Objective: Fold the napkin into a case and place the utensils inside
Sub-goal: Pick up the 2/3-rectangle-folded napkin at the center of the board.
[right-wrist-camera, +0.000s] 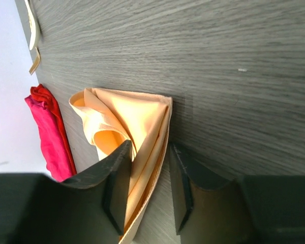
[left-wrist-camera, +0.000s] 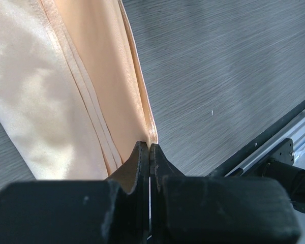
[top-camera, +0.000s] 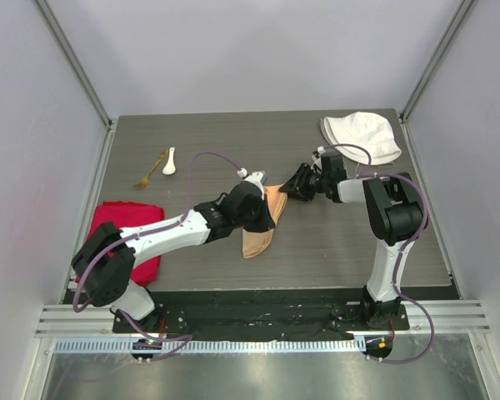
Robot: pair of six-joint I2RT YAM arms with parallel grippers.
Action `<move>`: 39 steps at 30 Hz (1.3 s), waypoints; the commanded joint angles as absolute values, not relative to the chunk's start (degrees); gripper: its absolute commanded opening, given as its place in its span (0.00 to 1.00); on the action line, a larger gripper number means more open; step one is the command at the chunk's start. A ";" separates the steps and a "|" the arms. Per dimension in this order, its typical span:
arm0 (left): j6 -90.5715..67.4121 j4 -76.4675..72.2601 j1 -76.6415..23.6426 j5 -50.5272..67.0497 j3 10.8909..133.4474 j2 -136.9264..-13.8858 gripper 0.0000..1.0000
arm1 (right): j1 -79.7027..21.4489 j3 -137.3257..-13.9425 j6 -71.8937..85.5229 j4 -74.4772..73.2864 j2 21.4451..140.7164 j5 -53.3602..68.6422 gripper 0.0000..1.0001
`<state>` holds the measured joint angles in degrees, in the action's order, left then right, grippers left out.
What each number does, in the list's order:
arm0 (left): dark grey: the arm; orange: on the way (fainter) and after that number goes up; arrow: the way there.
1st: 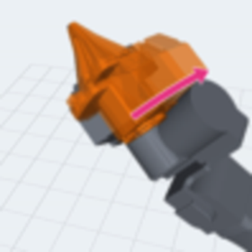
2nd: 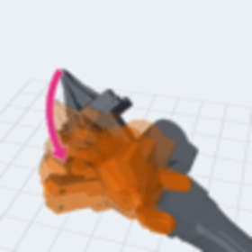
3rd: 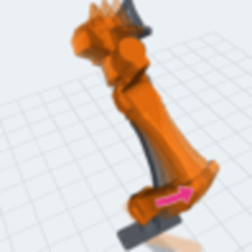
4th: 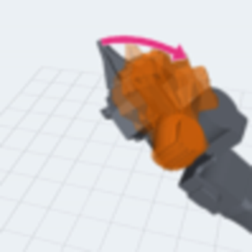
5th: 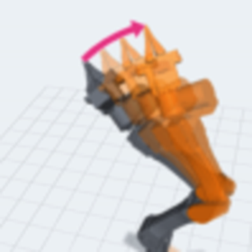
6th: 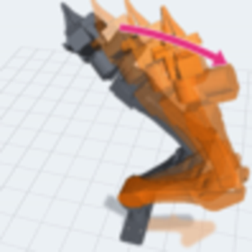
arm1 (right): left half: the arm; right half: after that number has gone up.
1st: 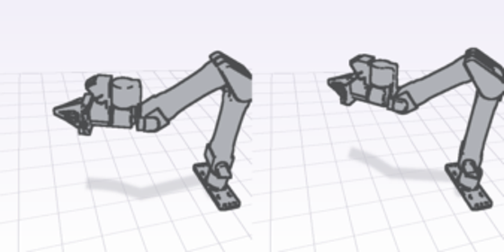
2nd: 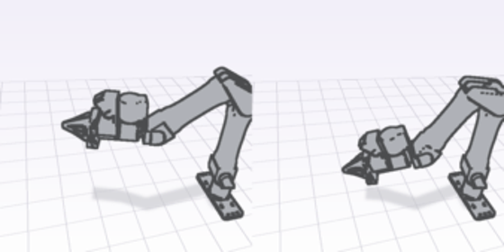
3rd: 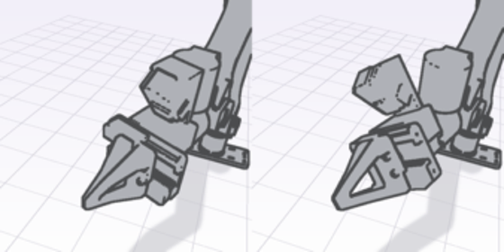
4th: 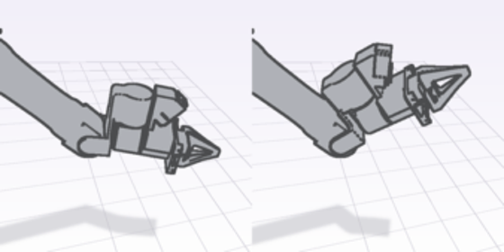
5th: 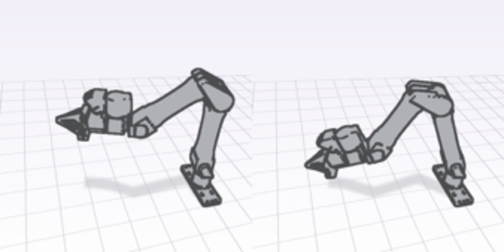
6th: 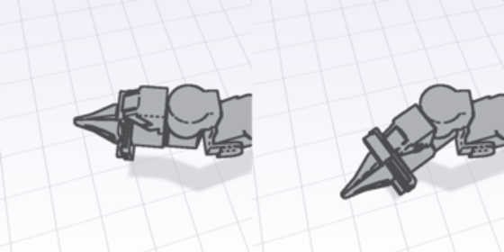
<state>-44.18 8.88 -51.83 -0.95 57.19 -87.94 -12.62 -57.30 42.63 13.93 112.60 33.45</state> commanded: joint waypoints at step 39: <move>-38.59 20.48 -41.92 -18.90 82.00 -113.02 0.00 | -12.39 -63.81 41.75 16.26 114.52 37.27 0.01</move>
<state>-40.16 21.56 -41.71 -15.64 78.81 -112.53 -11.92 -61.58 43.29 16.36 117.67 37.10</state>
